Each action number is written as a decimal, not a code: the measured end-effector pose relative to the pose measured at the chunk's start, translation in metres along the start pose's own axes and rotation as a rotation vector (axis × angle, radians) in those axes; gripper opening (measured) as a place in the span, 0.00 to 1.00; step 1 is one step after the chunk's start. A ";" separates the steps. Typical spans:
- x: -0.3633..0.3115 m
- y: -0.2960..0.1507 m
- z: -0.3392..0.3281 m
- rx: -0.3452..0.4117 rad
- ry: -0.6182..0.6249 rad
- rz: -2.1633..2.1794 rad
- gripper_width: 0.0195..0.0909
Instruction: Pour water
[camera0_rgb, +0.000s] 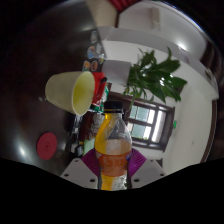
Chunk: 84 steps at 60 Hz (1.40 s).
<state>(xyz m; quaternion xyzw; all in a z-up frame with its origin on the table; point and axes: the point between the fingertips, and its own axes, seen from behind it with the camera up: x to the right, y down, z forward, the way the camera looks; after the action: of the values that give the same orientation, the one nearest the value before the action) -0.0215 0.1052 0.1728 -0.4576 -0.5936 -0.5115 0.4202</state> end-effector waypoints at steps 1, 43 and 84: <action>0.000 -0.002 0.002 -0.001 0.003 -0.030 0.19; 0.030 -0.006 0.002 0.018 0.022 0.171 0.19; -0.005 0.034 0.015 0.213 -0.178 1.750 0.21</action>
<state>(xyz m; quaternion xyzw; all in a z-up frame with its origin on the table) 0.0125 0.1214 0.1734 -0.7442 -0.1061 0.0887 0.6535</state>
